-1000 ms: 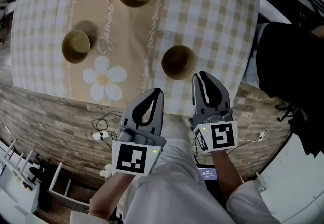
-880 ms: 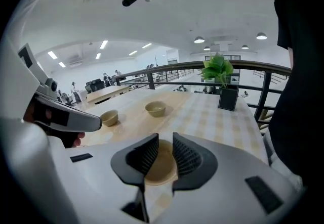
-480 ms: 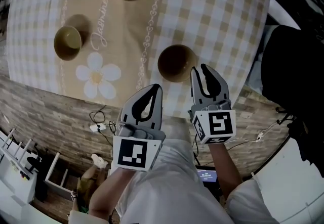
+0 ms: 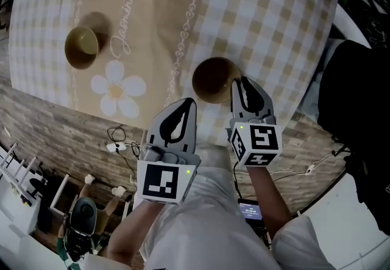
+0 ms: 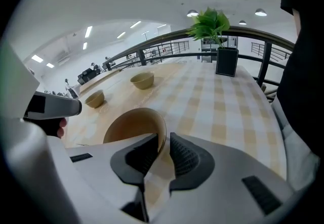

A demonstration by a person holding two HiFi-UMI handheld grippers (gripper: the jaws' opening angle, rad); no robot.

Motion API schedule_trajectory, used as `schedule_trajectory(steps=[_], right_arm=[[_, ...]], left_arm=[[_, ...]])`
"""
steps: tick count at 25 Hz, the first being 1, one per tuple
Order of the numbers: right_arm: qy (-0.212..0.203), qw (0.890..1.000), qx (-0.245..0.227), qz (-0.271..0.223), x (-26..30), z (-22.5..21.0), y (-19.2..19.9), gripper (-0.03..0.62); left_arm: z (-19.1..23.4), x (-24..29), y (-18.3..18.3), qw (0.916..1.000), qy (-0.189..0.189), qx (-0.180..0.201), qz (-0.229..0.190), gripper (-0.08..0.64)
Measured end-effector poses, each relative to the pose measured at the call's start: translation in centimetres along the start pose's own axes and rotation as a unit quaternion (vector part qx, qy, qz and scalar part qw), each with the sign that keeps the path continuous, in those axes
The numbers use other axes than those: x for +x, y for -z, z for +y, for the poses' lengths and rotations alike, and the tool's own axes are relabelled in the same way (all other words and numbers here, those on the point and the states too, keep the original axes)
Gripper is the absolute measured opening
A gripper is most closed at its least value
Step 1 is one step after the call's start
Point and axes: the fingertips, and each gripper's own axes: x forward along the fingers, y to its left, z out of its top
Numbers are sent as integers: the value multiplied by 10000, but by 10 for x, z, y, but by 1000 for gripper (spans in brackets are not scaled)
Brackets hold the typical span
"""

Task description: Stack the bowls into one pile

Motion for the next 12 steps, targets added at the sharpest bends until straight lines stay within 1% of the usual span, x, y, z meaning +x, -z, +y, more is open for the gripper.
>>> schedule_trajectory(steps=[4, 7, 12], right_arm=[[-53, 9999, -88, 73, 1, 2, 3, 86], [-134, 9999, -88, 65, 1, 3, 1, 51], [-235, 9997, -38, 40, -2, 8, -2, 43]], left_arm=[[-1, -1, 0, 10000, -51, 30, -42, 18], [-2, -3, 1, 10000, -71, 22, -52, 18], [2, -8, -1, 9998, -107, 61, -123, 18]])
